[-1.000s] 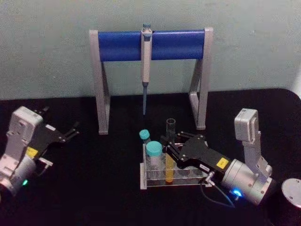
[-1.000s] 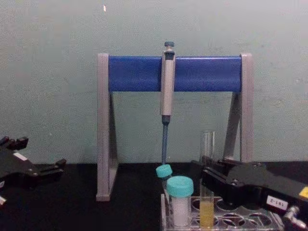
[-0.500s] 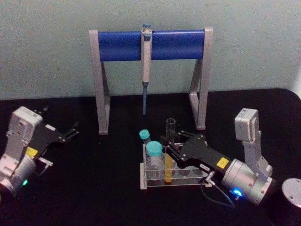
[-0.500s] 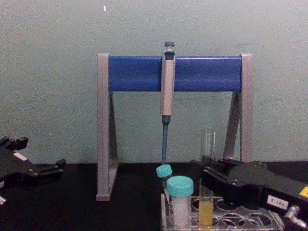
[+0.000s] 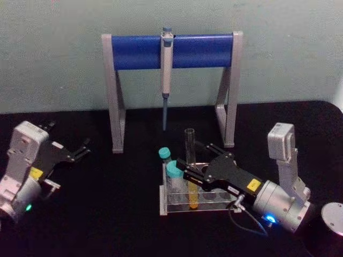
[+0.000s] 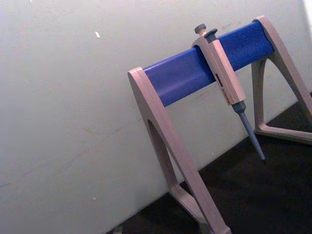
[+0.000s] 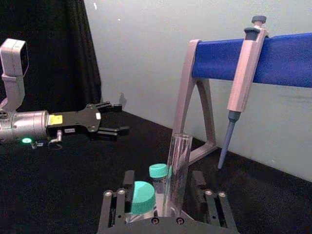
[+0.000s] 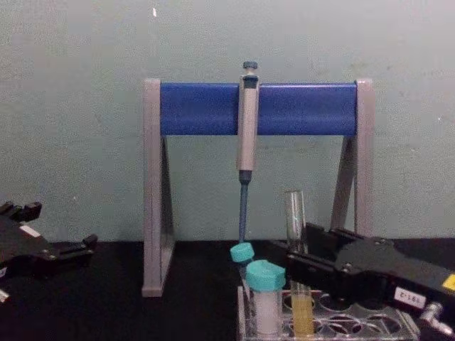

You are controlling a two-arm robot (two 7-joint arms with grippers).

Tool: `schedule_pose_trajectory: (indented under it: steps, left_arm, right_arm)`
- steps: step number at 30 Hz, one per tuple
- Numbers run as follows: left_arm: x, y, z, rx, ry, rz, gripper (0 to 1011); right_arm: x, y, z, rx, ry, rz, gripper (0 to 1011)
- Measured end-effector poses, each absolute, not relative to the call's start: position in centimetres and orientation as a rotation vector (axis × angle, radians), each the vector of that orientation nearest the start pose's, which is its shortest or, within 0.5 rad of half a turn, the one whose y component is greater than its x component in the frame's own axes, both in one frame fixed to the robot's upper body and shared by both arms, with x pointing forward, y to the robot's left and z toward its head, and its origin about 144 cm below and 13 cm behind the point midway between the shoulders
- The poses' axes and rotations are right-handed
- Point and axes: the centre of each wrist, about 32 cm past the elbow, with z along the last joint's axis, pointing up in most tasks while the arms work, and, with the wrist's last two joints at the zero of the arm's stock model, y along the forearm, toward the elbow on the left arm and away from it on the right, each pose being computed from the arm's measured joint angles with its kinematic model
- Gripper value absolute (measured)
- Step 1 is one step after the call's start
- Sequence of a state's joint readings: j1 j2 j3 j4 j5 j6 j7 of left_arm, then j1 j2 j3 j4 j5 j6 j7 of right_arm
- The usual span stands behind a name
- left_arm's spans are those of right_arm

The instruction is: Pick up the test tube from the test tube rack, shake it, then place it back into the test tube rack.

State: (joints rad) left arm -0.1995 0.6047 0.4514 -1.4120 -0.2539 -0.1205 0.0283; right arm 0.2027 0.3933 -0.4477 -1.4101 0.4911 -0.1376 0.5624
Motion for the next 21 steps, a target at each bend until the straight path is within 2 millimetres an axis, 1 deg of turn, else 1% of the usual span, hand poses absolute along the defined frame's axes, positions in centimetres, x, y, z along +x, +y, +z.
schedule_pose_trajectory:
  steps: [5, 6, 7, 10, 21]
  left_arm:
    - [48.86, 30.97, 113.97, 0.305, -0.285, 1.248, 1001]
    - [48.86, 30.97, 113.98, 0.304, -0.285, 1.248, 1001]
    - [48.86, 30.97, 113.98, 0.304, -0.285, 1.248, 1001]
    - [48.86, 30.97, 113.98, 0.304, -0.285, 1.248, 1001]
    - [48.86, 30.97, 113.98, 0.304, -0.285, 1.248, 1001]
  right_arm:
    - [49.19, -23.23, 113.20, 0.045, 0.022, -0.671, 887]
    - [49.20, -23.23, 113.21, 0.045, 0.022, -0.671, 910]
    - [49.19, -23.23, 113.21, 0.045, 0.022, -0.671, 910]
    - [49.19, -23.23, 113.20, 0.045, 0.022, -0.671, 1000]
    - [49.17, -23.22, 113.43, 0.044, 0.012, -0.665, 1000]
